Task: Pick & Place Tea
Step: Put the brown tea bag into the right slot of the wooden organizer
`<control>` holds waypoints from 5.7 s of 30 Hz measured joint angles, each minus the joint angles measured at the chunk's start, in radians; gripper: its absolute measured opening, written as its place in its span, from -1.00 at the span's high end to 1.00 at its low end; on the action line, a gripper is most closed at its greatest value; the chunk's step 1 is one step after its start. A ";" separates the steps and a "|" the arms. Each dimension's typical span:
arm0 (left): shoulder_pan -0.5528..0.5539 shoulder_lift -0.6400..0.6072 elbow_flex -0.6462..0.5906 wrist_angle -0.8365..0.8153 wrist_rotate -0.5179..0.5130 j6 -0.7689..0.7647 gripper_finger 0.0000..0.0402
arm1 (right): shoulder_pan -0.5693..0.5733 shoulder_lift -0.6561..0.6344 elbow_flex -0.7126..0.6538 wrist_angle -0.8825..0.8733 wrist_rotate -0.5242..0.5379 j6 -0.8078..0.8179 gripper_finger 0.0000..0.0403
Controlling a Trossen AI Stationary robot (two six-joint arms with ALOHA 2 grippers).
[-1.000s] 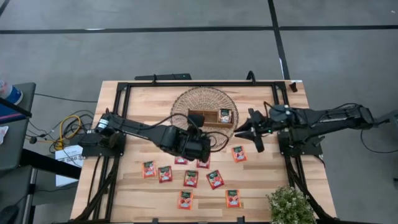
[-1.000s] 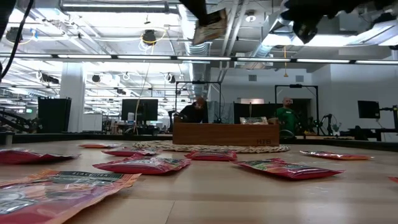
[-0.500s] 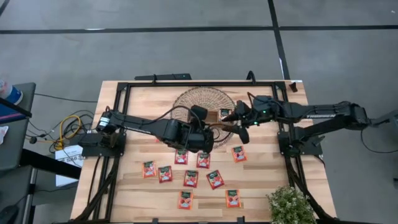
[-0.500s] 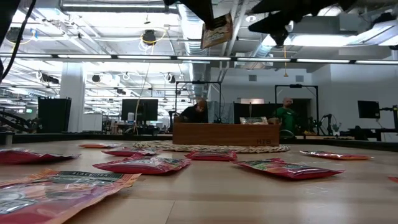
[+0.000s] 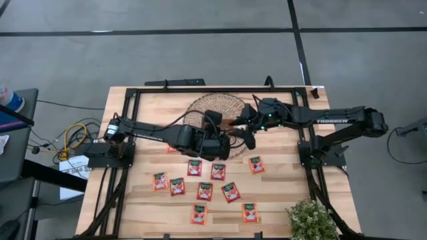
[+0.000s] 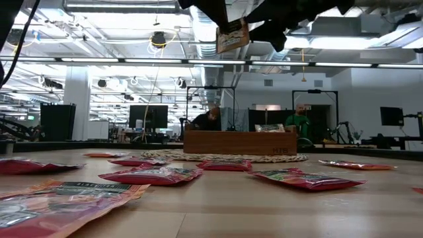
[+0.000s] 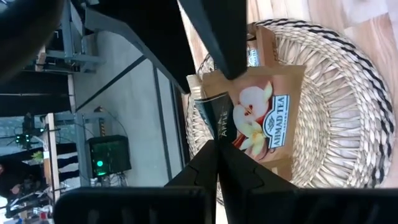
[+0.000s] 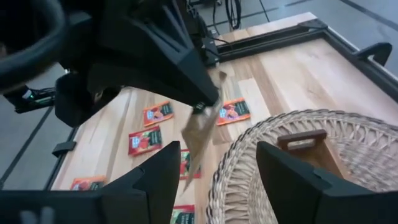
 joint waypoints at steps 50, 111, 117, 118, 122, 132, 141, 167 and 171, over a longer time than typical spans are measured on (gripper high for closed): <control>0.009 0.000 0.000 0.052 -0.003 -0.013 1.00 | -0.010 0.020 0.016 0.030 -0.022 0.018 1.00; -0.070 -0.027 -0.011 -0.353 0.063 -0.779 0.02 | -0.382 -0.151 -0.528 0.467 -0.125 0.118 1.00; -0.063 -0.146 -0.013 -0.270 0.092 -0.743 0.02 | -0.358 -0.149 -0.532 0.473 -0.125 0.126 1.00; -0.064 -0.184 -0.013 -0.249 0.089 -0.743 0.02 | -0.353 -0.149 -0.532 0.474 -0.124 0.126 1.00; -0.074 -0.363 -0.012 -0.216 0.044 -0.755 0.02 | -0.337 -0.149 -0.532 0.474 -0.111 0.130 1.00; -0.181 -0.621 -0.107 -0.162 -0.035 -0.817 0.02 | -0.363 -0.135 -0.532 0.473 -0.063 0.129 1.00; -0.189 -0.886 -0.720 0.382 0.032 -0.763 0.02 | -0.372 -0.129 -0.532 0.457 -0.067 0.157 1.00; -0.188 -1.256 -1.413 0.878 0.183 -0.787 0.02 | -0.310 0.037 -0.576 0.642 0.035 0.211 1.00; -0.188 -1.256 -1.414 0.877 0.184 -0.788 0.02 | -0.317 0.075 -0.576 0.659 0.034 0.209 1.00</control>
